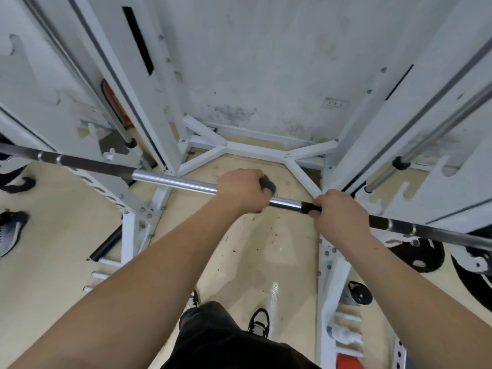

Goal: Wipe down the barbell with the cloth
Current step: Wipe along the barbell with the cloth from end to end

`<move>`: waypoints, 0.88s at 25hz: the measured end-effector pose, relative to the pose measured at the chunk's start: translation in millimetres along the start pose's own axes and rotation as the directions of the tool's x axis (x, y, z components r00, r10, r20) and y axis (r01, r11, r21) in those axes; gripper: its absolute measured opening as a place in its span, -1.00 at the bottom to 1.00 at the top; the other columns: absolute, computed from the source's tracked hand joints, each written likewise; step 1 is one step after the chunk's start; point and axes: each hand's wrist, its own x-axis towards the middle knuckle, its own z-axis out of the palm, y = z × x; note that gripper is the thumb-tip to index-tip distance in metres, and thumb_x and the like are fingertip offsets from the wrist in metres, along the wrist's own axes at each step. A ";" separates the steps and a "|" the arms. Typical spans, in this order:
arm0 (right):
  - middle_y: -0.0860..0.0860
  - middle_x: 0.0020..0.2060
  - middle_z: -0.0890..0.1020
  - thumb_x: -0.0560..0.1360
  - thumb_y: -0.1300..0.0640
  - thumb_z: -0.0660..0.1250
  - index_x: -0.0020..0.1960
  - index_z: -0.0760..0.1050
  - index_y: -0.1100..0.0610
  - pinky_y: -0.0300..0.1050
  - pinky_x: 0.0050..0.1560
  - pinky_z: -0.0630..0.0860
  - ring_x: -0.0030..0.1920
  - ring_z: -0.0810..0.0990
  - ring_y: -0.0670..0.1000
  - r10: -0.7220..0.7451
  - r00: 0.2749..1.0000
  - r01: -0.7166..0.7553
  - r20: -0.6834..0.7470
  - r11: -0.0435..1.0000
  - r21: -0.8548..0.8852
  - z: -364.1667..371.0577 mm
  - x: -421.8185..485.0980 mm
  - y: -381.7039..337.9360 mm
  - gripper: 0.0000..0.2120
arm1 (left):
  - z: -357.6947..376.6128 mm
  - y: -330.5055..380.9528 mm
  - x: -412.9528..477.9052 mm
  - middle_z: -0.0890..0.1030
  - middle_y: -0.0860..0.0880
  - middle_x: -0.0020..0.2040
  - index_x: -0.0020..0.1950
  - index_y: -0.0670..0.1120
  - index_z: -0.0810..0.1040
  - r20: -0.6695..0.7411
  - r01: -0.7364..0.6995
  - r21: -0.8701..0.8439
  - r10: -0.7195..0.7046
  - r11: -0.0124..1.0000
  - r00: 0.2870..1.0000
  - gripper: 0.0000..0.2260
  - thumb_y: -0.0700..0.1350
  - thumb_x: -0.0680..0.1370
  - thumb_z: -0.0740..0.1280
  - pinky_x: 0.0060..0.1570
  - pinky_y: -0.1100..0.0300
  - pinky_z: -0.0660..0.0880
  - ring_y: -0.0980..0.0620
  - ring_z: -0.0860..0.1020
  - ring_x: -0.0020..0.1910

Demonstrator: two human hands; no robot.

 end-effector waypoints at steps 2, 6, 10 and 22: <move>-0.01 -0.27 0.44 0.53 0.13 0.36 -0.12 0.58 0.10 -0.08 -0.33 0.43 -0.22 0.45 0.06 0.042 0.998 -0.043 -0.039 0.999 -0.006 2.4 2.1 1.7 -0.93 | 9.9 50.3 2.5 0.68 0.02 -0.12 0.03 0.03 0.61 0.137 -0.130 -0.076 0.139 0.989 0.981 -0.79 0.08 0.51 0.28 -0.13 0.12 0.57 -0.06 0.64 -0.11; -0.05 -0.33 0.39 0.48 0.15 0.35 -0.19 0.53 0.10 -0.18 -0.43 0.12 -0.30 0.41 0.06 0.098 0.991 -0.100 -0.088 0.995 -0.022 9.5 3.7 11.7 -0.92 | 22.6 71.0 14.0 0.67 0.03 -0.03 0.14 0.04 0.57 0.211 -0.239 -0.114 0.258 0.964 0.943 -0.77 0.03 0.50 0.33 -0.08 0.07 0.58 -0.06 0.63 -0.02; -0.06 -0.24 0.45 0.57 -0.05 0.37 -0.11 0.65 0.04 -0.13 -0.32 0.28 -0.22 0.41 0.03 0.049 0.991 -0.045 -0.123 0.998 0.032 12.5 0.5 11.3 -0.81 | 17.0 1.0 5.9 0.63 0.00 -0.03 0.17 0.02 0.51 0.035 -0.131 -0.011 0.131 0.991 0.991 -0.75 0.10 0.55 0.31 -0.14 0.05 0.58 -0.04 0.59 -0.09; -0.01 -0.21 0.63 0.48 0.11 0.34 -0.12 0.61 0.02 -0.03 -0.17 0.60 -0.17 0.61 0.09 0.132 0.991 -0.130 -0.021 0.988 0.084 -23.1 27.2 -39.7 -0.92 | 27.9 -23.6 -5.6 0.58 -0.04 0.16 0.40 0.06 0.42 -0.015 -0.319 0.050 0.320 0.946 0.947 -0.55 0.12 0.53 0.29 0.05 -0.02 0.56 -0.13 0.59 0.09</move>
